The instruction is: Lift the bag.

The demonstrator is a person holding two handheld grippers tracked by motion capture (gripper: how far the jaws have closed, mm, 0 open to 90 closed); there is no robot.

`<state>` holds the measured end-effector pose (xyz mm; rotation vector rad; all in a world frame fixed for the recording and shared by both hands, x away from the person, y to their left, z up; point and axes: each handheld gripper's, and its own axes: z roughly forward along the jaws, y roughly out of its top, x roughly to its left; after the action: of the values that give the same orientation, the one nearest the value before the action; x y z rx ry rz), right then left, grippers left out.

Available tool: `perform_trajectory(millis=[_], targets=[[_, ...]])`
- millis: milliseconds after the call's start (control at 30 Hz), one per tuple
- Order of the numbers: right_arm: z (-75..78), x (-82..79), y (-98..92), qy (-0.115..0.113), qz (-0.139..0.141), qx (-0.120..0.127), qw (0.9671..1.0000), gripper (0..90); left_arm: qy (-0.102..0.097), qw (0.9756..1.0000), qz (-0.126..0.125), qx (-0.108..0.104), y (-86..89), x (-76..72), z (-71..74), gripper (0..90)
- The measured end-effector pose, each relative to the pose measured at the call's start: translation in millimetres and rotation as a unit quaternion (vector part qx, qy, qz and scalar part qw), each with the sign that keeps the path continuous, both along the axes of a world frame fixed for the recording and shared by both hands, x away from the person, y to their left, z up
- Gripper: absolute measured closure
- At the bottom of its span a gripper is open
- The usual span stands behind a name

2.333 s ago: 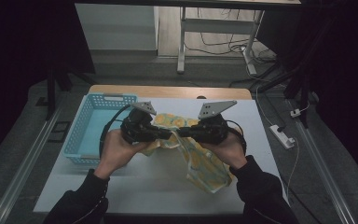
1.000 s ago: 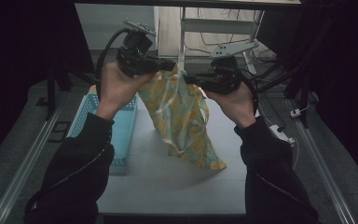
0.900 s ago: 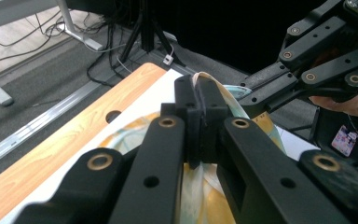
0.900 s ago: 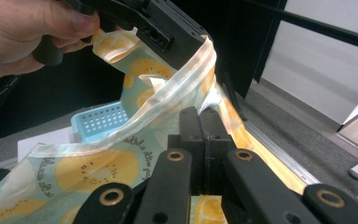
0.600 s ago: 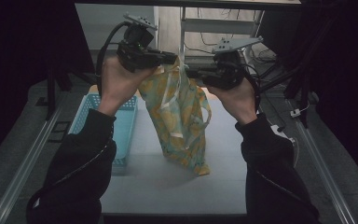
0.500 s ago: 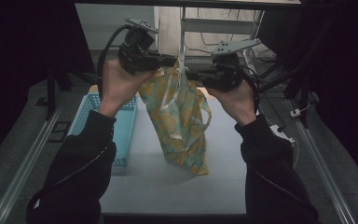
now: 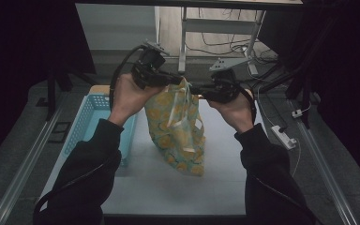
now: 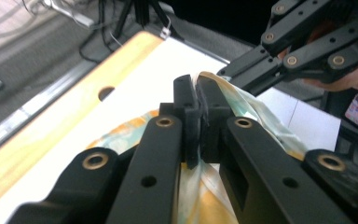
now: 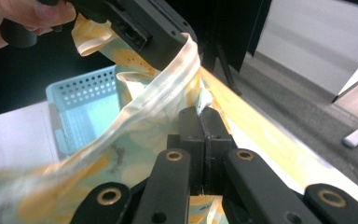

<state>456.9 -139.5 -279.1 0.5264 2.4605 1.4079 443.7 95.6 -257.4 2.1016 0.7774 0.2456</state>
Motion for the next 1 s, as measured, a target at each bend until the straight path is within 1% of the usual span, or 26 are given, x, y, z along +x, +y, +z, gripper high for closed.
perform_trajectory(millis=[133, 233, 400, 467, 533, 600, 733, 800, 900, 1000], targets=[[-16.6, 5.2, -4.8, 0.017, -0.002, 0.008, 0.9998, 89.9, 0.018, 0.9998, -0.003, -0.002, -2.0, 5.9, -18.7, 86.4], [-24.9, 7.2, -6.8, 0.025, -0.002, 0.011, 0.9996, 89.8, 0.027, 0.9996, -0.008, 0.006, -3.3, 9.2, -29.0, 85.7], [-33.5, 8.9, -8.6, 0.032, -0.006, 0.015, 0.9993, 88.9, 0.028, 0.9994, -0.014, 0.017, -6.9, 10.4, -40.5, 83.1], [-35.3, 9.0, -8.8, 0.034, -0.006, 0.016, 0.9993, 87.3, 0.026, 0.9993, -0.017, 0.021, -7.5, 10.1, -42.6, 80.2], [-36.3, 8.9, -9.0, 0.034, -0.007, 0.019, 0.9992, 84.4, 0.023, 0.9994, -0.017, 0.020, -7.7, 8.8, -44.3, 75.4], [-35.9, 7.9, -9.5, 0.033, -0.009, 0.021, 0.9992, 80.7, 0.015, 0.9995, -0.017, 0.023, -7.2, 5.6, -44.5, 67.5], [-33.0, 4.5, -10.9, 0.027, -0.014, 0.022, 0.9993, 73.7, -0.013, 0.9994, -0.018, 0.024, -5.7, -3.9, -45.0, 53.5], [-31.6, 3.1, -11.7, 0.027, -0.014, 0.026, 0.9992, 70.1, -0.021, 0.9993, -0.019, 0.022, -3.1, -8.1, -45.1, 47.9], [-30.0, 1.0, -12.9, 0.027, -0.014, 0.028, 0.9991, 65.1, -0.029, 0.9994, -0.013, 0.013, 2.0, -15.6, -44.8, 41.2], [-29.8, -1.4, -14.1, 0.027, -0.014, 0.026, 0.9992, 61.1, -0.036, 0.9992, -0.015, 0.000, 7.8, -21.8, -45.7, 35.6]])
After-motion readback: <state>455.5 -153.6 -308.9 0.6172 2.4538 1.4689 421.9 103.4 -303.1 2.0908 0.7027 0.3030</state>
